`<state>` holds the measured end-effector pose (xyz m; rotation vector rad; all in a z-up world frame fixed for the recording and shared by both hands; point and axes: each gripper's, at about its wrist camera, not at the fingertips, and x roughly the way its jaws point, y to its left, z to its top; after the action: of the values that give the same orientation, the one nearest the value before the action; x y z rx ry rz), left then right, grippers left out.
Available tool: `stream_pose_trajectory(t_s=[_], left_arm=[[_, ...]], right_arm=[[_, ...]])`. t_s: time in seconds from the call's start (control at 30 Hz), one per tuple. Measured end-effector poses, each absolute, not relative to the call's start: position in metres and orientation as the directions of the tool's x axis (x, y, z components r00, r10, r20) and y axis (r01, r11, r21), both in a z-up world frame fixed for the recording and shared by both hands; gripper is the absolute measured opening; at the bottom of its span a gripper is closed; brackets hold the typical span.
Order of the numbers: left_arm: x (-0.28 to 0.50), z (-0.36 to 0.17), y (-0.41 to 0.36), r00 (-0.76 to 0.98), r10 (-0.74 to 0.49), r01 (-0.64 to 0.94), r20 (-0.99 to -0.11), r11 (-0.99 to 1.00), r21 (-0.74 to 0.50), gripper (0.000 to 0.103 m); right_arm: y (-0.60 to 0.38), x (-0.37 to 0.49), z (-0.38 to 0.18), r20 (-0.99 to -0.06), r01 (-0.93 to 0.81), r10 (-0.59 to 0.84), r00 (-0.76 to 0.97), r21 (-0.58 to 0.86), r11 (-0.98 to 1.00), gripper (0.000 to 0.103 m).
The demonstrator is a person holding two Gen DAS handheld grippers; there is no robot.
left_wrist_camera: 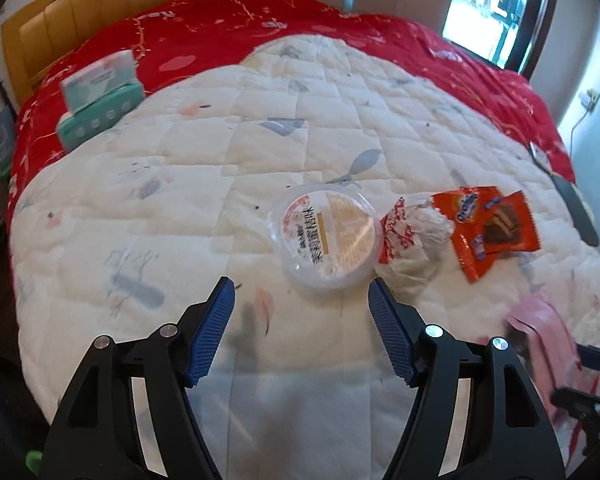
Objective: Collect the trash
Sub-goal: 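Grasp the round plastic tub with the left gripper and lift it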
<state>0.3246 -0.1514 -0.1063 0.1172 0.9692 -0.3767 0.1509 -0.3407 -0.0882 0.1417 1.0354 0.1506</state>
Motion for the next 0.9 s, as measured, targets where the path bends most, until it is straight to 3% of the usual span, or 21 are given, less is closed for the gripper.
stream_pose_trajectory(t_s=[0.1,0.23,0.27,0.3,0.43,0.6,0.67,0.73,0.9], left_arm=[[0.331,-0.113,-0.162,0.504,-0.239,0.394,-0.83,0.919,-0.025,0.076],[0.34,-0.118,-0.17,0.532,-0.211,0.406,-0.82,0.914,0.029,0.077],[0.341,-0.117,-0.17,0.533,-0.221,0.409,-0.816,0.912,0.02,0.075],[0.342,-0.117,-0.17,0.535,-0.235,0.415,-0.811,0.91,0.01,0.065],[0.336,-0.113,-0.17,0.557,-0.28,0.44,-0.782,0.898,-0.008,0.053],[0.316,-0.105,-0.161,0.565,-0.302,0.434,-0.768,0.9,-0.034,0.053],[0.305,-0.099,-0.152,0.572,-0.307,0.425,-0.76,0.904,-0.045,0.052],[0.294,-0.092,-0.144,0.584,-0.31,0.419,-0.75,0.907,-0.049,0.052],[0.271,-0.077,-0.122,0.607,-0.311,0.389,-0.731,0.919,-0.068,0.052]], right_arm=[[-0.343,0.149,-0.091,-0.844,-0.059,0.195,0.499,0.192,0.98,0.047],[-0.346,0.15,-0.096,-0.847,-0.052,0.201,0.493,0.203,0.978,0.047],[-0.346,0.15,-0.097,-0.847,-0.049,0.204,0.49,0.207,0.977,0.047],[-0.347,0.15,-0.099,-0.847,-0.047,0.207,0.489,0.211,0.976,0.047],[-0.345,0.146,-0.098,-0.841,-0.048,0.215,0.496,0.221,0.974,0.047],[-0.339,0.143,-0.096,-0.841,-0.049,0.222,0.493,0.228,0.972,0.047],[-0.334,0.139,-0.099,-0.847,-0.046,0.201,0.492,0.205,0.978,0.051],[-0.33,0.134,-0.098,-0.844,-0.047,0.19,0.501,0.192,0.98,0.071],[-0.325,0.13,-0.093,-0.834,-0.038,0.16,0.528,0.165,0.986,0.084]])
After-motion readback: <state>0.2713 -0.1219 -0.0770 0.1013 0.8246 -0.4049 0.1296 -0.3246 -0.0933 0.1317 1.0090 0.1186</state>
